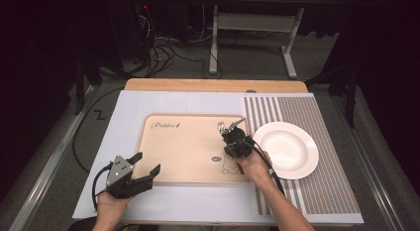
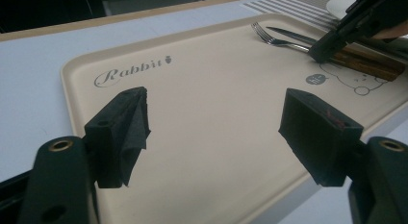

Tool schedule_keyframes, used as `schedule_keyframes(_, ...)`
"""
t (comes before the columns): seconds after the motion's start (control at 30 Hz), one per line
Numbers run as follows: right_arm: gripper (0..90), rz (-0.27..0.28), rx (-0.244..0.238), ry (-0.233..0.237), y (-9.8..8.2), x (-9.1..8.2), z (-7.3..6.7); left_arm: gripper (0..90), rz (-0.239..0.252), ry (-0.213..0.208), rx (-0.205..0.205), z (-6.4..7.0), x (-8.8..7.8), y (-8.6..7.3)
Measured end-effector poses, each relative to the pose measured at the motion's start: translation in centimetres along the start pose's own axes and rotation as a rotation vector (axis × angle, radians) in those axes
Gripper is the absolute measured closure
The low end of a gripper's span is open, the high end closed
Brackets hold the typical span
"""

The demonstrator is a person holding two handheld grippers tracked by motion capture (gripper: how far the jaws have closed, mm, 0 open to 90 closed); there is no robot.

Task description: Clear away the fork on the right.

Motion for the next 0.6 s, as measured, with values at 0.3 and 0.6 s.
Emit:
schedule_keyframes(0.3,90.0,0.002,0.017,-0.009,0.0,0.1,0.7,26.2,0.0,-0.001,-0.001,0.0,0.0,0.0)
schedule_keyframes(0.6,90.0,0.004,0.032,-0.019,0.1,0.1,1.2,26.3,-0.004,0.001,0.003,0.0,0.0,0.0)
Point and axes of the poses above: each handheld gripper's, and its own axes: x roughly forward along the jaws, y roughly out of its top, z roughly to its right, the point moved 6 cm from there along x, roughly forward along the jaws, and after that the axes turned 2 degrees about -x, right-handed, at the moved point
